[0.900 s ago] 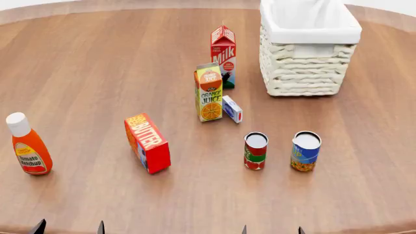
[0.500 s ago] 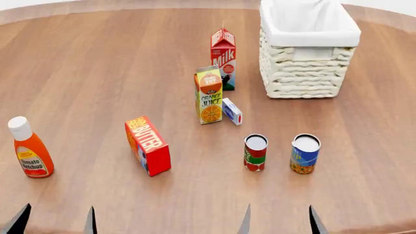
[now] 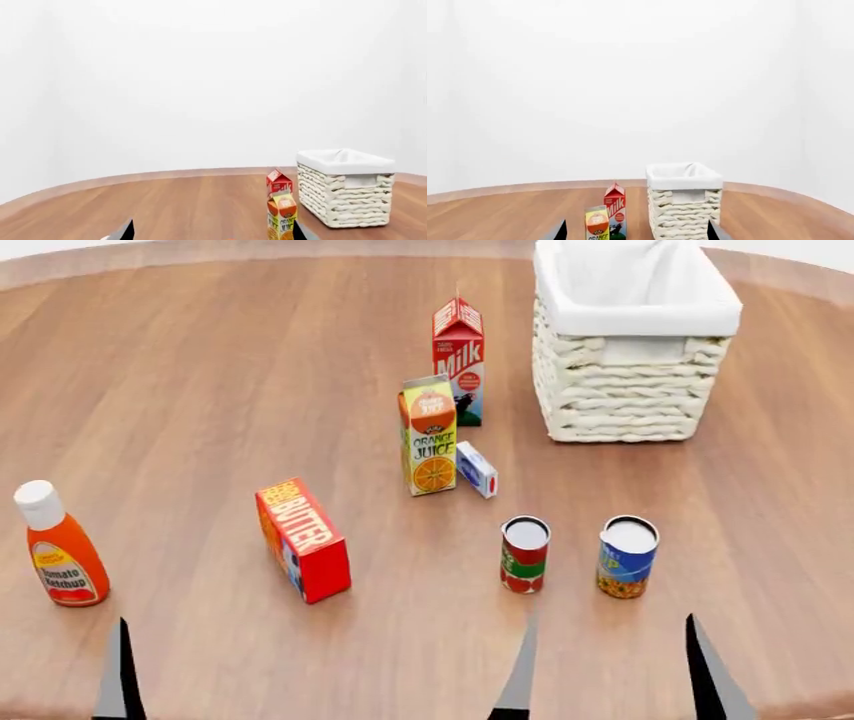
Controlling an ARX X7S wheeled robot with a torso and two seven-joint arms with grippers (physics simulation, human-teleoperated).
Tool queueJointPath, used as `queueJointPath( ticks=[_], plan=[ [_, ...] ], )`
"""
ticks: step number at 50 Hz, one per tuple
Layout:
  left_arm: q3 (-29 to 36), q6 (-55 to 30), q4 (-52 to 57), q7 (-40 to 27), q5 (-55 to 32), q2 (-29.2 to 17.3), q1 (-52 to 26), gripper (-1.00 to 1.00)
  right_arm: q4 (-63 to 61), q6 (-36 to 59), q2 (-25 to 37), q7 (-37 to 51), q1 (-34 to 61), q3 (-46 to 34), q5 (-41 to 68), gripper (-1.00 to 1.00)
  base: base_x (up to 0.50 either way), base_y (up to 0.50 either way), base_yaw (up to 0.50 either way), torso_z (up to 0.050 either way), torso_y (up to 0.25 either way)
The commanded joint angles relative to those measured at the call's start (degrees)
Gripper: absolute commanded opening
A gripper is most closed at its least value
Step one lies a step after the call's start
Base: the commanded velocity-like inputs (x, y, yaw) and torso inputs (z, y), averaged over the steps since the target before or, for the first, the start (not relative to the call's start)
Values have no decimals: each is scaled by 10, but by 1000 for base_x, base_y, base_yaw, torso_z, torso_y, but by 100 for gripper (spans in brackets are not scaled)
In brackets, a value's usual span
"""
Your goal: Pick up the tomato sauce, and put it in the basket.
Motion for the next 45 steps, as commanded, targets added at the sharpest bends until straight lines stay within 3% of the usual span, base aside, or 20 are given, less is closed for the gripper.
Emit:
queueJointPath(
  ticks=[1, 45],
  plan=[
    [3, -12, 42, -11, -7, -11, 7, 100, -39, 16, 9, 10, -3, -2, 21, 100, 477, 0, 0, 0, 0],
    [28, -8, 35, -38, -14, -36, 6, 100, -30, 0, 38, 37, -10, -21, 38, 100, 500, 0, 0, 0, 0]
  ],
)
